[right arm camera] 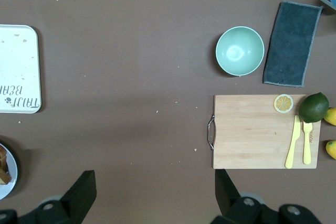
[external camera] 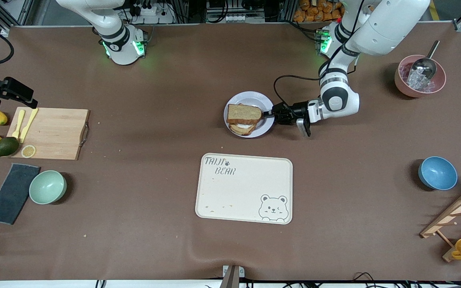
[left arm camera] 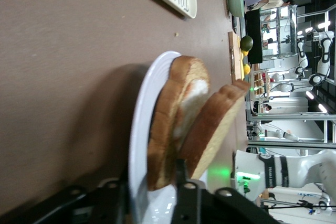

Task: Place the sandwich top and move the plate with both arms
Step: 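Slide the plate with the left gripper onto the bear tray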

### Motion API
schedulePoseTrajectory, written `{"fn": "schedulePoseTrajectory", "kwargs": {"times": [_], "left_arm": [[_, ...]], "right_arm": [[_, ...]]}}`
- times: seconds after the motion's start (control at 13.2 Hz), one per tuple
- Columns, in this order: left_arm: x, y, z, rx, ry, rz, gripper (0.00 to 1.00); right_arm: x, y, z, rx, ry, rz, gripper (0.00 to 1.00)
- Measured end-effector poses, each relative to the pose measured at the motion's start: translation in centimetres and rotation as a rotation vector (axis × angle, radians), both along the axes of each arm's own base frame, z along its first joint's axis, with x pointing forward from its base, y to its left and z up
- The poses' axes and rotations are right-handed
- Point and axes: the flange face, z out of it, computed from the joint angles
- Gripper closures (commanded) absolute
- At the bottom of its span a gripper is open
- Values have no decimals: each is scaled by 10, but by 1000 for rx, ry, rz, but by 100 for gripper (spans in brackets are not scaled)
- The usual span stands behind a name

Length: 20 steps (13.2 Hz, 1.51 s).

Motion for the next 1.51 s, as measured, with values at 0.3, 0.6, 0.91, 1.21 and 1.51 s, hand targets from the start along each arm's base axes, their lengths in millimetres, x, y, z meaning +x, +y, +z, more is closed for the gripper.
{"fn": "schedulePoseTrajectory", "kwargs": {"times": [0.3,0.6,0.91,1.21,1.51], "left_arm": [[-2,5,-10,-21,-12,19,100],[-2,7,-11,-38,-2,32,100],[9,16,-9,-97,26,88,100],[37,19,14,-119,82,151,100],[79,24,45,-112,100,226,100]], "right_arm": [[0,-2,0,0,2,-4,0],[0,-6,-1,0,3,-11,0],[1,-8,-3,0,10,-15,0],[1,-11,-6,2,22,-20,0],[2,-11,-8,2,25,-20,0]]}}
